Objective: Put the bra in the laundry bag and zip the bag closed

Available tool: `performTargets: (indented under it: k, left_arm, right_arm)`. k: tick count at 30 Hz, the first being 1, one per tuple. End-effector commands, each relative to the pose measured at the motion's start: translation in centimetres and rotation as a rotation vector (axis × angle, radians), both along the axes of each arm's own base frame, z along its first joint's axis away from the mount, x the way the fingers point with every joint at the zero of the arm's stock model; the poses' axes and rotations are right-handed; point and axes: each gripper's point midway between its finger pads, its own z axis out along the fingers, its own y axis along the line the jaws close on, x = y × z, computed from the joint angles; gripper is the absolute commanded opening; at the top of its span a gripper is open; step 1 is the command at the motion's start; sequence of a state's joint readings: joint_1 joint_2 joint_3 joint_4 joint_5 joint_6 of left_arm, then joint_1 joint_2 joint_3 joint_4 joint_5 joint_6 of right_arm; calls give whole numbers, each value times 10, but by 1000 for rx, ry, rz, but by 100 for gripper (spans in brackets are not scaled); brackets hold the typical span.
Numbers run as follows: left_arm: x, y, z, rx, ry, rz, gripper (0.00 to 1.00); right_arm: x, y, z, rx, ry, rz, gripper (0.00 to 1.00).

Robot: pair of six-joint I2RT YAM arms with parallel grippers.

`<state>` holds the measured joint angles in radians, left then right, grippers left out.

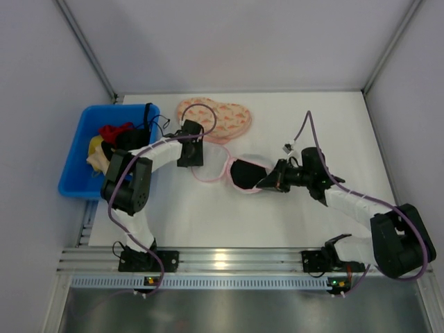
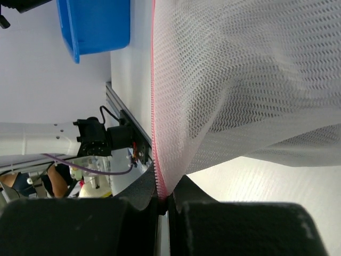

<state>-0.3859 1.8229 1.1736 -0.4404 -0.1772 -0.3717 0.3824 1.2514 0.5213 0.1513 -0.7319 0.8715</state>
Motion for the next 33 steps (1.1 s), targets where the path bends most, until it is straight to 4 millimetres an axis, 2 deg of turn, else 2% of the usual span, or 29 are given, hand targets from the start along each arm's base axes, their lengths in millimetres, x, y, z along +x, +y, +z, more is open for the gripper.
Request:
performTargets:
  k: [1,7,11,12,13,16,17,19,20,22,23,25,26,28,29,32,33]
  left_arm:
    - [22,2,10,-16,-76,28,56]
    - [21,-10,-4,-85,-57,-3,49]
    - [17,-19,-11,-122,-31,-19,24]
    - [18,-18,-8,-117,-37,-29,9]
    - [19,-18,-3,-115,-51,-43,2]
    - [28,-16,36,-104,-153,-81,0]
    - [31,-16,63,-111,-218,-89,0]
    - [35,-11,92,-48,-296,-118,0]
    - [38,-13,123,-40,-369,-135,0]
    - [34,-19,152,12,-442,-204,0]
    - [33,-16,177,39,-502,-207,0]
    - [24,-26,202,94,-565,-284,0]
    - [20,-23,221,135,-613,-290,0]
    - [4,-41,244,196,-676,-382,0]
    - [-10,-56,258,193,-716,-433,0]
    - [-27,-69,278,229,-775,-525,0]
    - [-27,-66,280,269,-782,-523,0]
  right_arm:
    - [1,-6,13,18,-63,12,0]
    - [1,-10,12,20,-70,17,0]
    - [2,-10,12,9,-81,26,0]
    - [3,-10,12,2,-84,28,0]
    - [6,-9,17,-1,-107,34,0]
    - [8,-9,22,-13,-133,47,0]
    - [9,-10,24,-15,-140,46,0]
    - [10,-10,29,-24,-172,58,0]
    - [10,-10,30,-30,-180,64,0]
    - [11,-12,36,-43,-219,76,0]
    - [8,-12,35,-51,-208,82,0]
    - [7,-13,39,-54,-224,87,0]
    - [8,-13,40,-53,-227,85,0]
    - [8,-13,43,-50,-239,81,0]
    - [9,-13,44,-48,-241,81,0]
    - [10,-12,47,-39,-252,78,0]
    - [10,-12,46,-39,-249,74,0]
